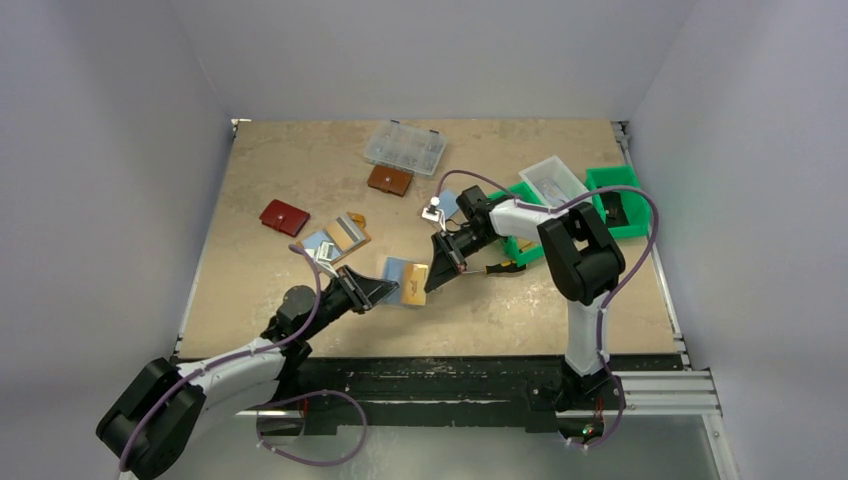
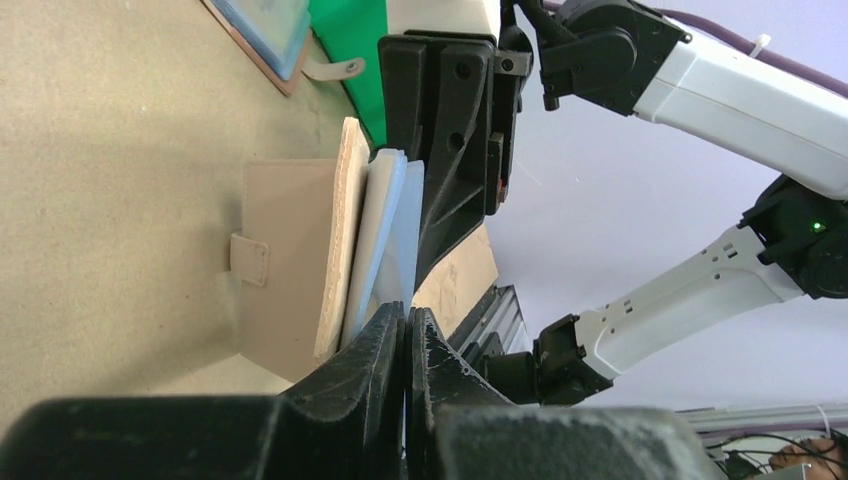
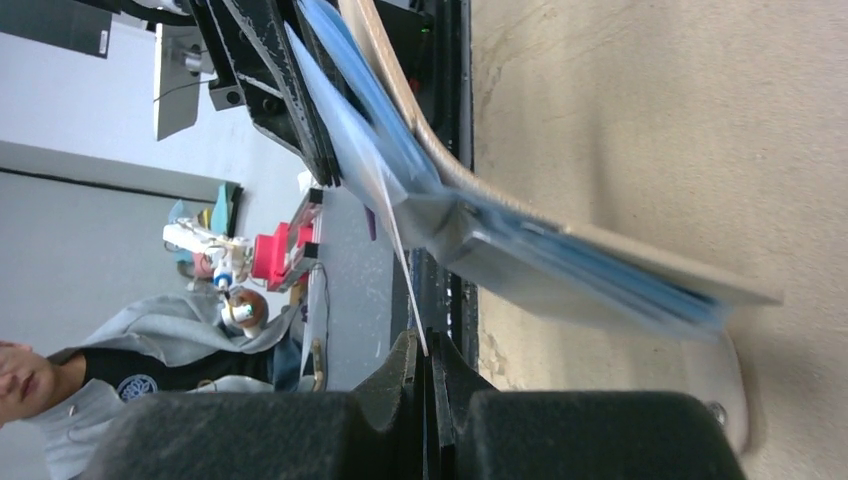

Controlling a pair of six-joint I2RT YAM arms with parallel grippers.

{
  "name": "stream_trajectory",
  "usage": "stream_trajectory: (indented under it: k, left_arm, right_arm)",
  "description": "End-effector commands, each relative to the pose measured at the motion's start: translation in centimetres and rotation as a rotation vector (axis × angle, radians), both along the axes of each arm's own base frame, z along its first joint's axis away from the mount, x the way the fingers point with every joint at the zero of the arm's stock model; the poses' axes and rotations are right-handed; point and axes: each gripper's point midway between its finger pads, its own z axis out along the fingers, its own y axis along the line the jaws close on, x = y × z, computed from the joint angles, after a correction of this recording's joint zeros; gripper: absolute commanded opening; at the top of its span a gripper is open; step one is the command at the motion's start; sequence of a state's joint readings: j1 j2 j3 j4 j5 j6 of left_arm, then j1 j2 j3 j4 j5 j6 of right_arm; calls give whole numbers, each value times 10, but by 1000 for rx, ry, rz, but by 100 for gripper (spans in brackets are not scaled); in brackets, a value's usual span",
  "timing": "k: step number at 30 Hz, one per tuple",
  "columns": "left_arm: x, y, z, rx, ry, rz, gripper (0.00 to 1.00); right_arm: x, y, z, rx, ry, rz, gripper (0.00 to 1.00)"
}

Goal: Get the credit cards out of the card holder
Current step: Remove the credit card from the card holder.

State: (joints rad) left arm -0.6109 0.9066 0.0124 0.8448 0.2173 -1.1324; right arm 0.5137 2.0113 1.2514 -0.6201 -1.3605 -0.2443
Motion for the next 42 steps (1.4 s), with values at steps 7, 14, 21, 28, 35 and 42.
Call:
stream_trajectory:
  k: [7,14,21,28,35,42]
  left_arm:
    - [-16,29,-66,125,79,63,0]
    - [-19,34,-88,201,137,68,0]
    - [-19,42,-109,298,192,86,0]
    - [-21,48,-119,361,216,91,0]
    - [-23,49,-122,394,216,78,0]
    - [-22,46,-120,417,204,54,0]
  right_arm:
    - [17,-12,-4,-51,-115,-14,0]
    - [24,-27,-2,-125,-277,31,0]
    - [48,-56,16,-199,-466,-21,0]
    - [64,-83,34,-223,-553,-84,0]
    - [84,-122,55,-303,-685,-141,1]
    - [96,-165,71,-448,-836,-200,1]
